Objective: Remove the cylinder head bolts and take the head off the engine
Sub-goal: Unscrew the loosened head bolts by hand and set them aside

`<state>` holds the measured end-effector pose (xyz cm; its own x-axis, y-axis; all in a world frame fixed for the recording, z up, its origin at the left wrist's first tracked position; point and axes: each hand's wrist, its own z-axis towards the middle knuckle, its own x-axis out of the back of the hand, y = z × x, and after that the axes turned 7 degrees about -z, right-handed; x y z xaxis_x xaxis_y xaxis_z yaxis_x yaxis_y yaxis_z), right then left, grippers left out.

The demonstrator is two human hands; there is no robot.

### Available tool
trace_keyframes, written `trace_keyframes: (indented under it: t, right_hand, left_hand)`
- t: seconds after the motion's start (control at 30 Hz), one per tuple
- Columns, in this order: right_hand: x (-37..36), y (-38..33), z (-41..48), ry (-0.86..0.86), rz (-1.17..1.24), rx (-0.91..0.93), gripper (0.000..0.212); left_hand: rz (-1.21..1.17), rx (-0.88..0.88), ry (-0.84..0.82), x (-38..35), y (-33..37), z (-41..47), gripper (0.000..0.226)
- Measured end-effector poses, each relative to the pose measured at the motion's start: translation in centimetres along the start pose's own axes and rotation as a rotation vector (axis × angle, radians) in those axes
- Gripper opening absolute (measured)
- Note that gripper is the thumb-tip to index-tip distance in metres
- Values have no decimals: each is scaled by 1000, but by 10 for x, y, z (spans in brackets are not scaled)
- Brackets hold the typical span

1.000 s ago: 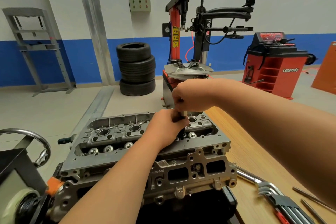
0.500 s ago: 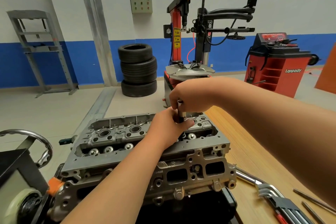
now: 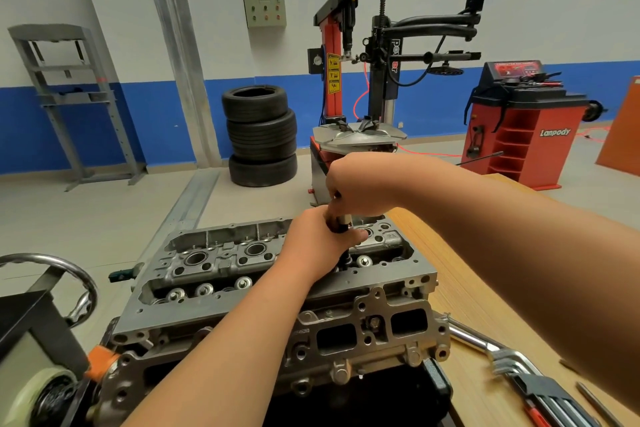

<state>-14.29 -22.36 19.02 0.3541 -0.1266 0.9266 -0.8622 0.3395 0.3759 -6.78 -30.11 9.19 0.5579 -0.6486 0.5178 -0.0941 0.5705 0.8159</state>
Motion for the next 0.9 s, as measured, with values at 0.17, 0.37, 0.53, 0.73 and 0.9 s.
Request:
trace_keyframes:
  t: [0.17,0.37,0.53,0.73,0.9]
  right_hand:
    - [3,9,-8,-23,92,123,20]
    - [-1,2,0,36,45,-104,45]
    - [2,-1,2,55,12,-13,30]
    - [-2,5,-9,85,275,78,13]
    - [-8,-4,3,157,30,-150,43]
  left_hand:
    - [-115,-11,-131,11,-9,-6,4]
    - [-78,16,6,6,-4,-3,21]
    - [-76,30,-36,7,-3,-6,19]
    - [-38,-4,-82,9,-7,-8,10]
    - [0,36,21,5,0,-5,24]
